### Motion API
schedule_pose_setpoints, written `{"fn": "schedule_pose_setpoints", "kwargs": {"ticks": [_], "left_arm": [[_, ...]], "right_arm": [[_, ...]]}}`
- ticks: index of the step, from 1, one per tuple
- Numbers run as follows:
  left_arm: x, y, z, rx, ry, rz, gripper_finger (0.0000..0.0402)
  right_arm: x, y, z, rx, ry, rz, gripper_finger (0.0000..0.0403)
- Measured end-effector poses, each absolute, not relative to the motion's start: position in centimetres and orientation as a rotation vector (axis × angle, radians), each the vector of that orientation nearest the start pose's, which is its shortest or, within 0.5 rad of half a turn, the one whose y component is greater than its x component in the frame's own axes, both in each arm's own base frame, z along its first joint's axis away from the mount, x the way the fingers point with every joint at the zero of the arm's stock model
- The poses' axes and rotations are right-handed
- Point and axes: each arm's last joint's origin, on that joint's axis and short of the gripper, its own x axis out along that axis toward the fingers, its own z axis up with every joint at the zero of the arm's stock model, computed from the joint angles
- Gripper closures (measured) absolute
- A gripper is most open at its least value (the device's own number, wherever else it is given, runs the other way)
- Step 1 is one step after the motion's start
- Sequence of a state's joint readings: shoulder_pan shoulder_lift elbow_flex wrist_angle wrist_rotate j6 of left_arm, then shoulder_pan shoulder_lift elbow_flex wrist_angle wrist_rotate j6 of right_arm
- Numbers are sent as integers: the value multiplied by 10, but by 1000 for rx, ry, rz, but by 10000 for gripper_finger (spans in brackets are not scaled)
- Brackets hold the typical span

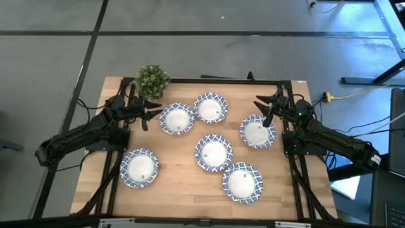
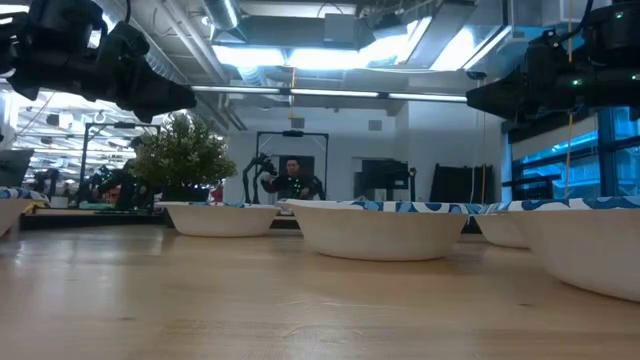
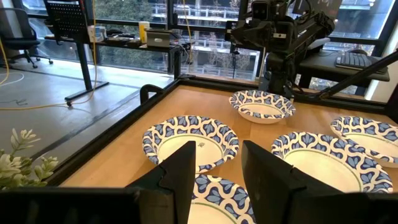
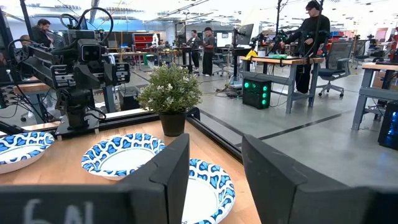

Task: Nest bowls inside each other

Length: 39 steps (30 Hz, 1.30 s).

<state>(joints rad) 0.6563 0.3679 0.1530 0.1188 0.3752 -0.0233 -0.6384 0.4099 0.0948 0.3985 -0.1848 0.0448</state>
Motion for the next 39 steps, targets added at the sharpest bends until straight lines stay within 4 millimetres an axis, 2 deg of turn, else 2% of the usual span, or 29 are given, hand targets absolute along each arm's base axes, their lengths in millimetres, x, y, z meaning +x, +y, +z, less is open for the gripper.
{"fn": "schedule_pose_setpoints", "kwargs": {"ticks": [31,35,39], "left_arm": [[102,65,196,-71,81,282,278],[102,65,196,-71,81,282,278],[102,65,196,-70,81,282,278]], "right_arm": [[104,-70,198,8,-94,-451,253],[104,-70,202,26,-127,-448,253],[104,-70,218,24,-124,-428,253]]}}
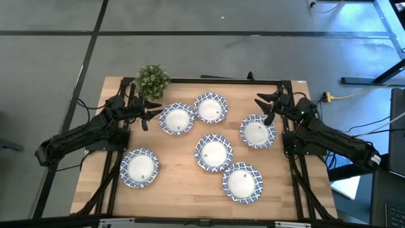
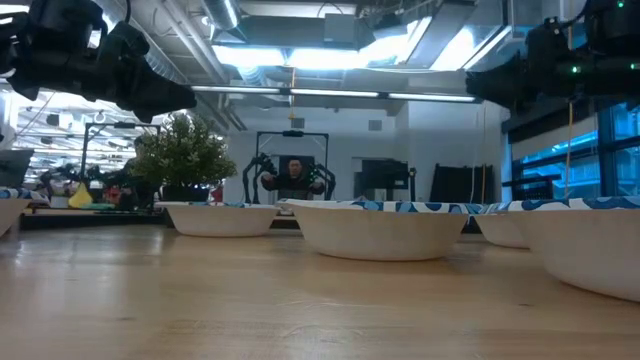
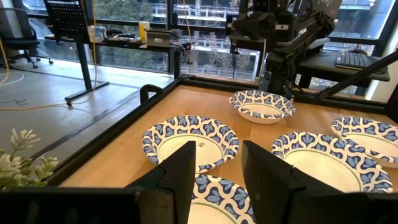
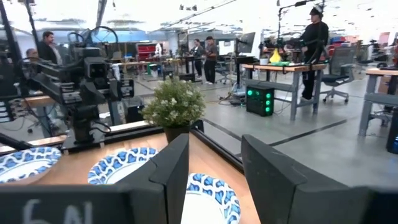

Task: Nest bowls inside each other
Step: Stack the white bowl on the white bowl

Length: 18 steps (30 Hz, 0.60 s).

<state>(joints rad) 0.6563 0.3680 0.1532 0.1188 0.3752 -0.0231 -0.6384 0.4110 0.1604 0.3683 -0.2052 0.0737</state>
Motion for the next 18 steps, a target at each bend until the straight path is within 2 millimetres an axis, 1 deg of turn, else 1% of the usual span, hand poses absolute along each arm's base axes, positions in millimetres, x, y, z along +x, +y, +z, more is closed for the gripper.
{"fn": "schedule_pose_setpoints", "kwargs": {"ticks": [4,9,13,18], "left_arm": [[102,65,196,-71,81,281,278],[102,65,196,-71,81,282,278],[102,65,196,-71,81,282,278],[102,65,196,-71,81,282,278]], "right_arm": [[105,-70,240,-10,-72,-426,253],[102,-68,270,-88,53,-429,253],[97,-67,286,-56,218,-472,253],[91,-63,303,7,384,-480,253]]}}
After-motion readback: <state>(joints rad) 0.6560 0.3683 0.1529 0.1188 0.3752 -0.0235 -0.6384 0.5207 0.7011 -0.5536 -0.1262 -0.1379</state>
